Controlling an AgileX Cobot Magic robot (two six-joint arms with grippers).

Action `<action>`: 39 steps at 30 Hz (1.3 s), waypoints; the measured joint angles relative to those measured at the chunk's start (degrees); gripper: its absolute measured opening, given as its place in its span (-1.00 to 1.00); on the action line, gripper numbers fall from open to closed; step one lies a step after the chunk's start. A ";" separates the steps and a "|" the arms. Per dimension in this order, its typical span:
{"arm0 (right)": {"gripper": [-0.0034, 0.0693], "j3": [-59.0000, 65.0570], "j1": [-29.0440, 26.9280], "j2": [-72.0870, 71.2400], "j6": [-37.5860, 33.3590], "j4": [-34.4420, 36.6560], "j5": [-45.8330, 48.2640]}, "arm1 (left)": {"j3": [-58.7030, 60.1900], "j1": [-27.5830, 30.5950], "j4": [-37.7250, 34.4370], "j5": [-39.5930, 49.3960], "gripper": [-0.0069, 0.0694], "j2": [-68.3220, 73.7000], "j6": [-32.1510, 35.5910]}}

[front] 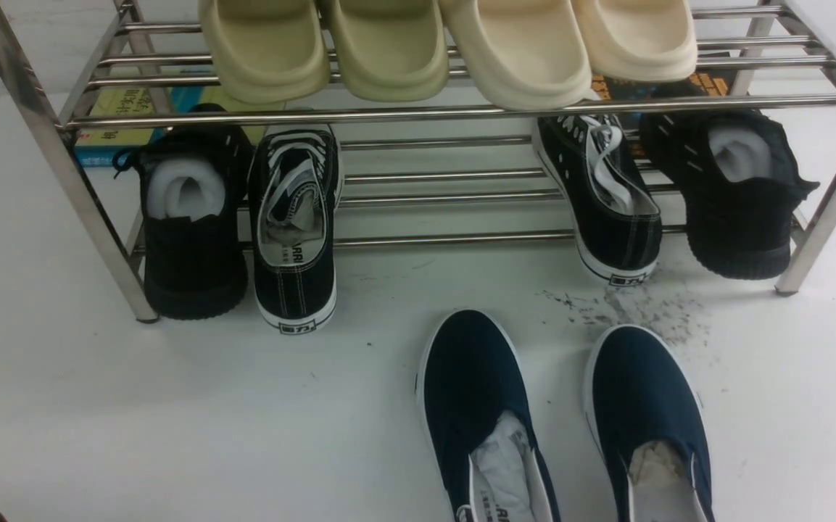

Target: Take the shoes off the shelf with your hand on the white table.

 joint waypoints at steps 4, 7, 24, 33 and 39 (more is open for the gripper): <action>-0.91 -18.12 0.00 11.25 -12.49 -8.75 7.34 | 0.00 0.00 0.03 0.00 -0.26 0.00 0.00; -0.94 -29.97 0.00 23.28 -16.68 -14.90 25.94 | 0.00 0.00 0.03 0.00 -0.26 0.00 0.00; -0.28 -55.41 20.14 77.53 -25.29 -13.06 40.23 | 0.08 0.00 -12.43 -0.86 -0.24 0.00 -11.46; 0.37 -79.07 29.35 98.63 -7.82 -35.74 41.84 | 0.29 0.00 -26.79 -1.32 -0.21 0.00 -26.59; 0.48 -84.07 29.55 103.16 -4.93 -39.62 42.32 | 0.56 0.00 -27.23 -2.64 -0.21 0.00 -28.02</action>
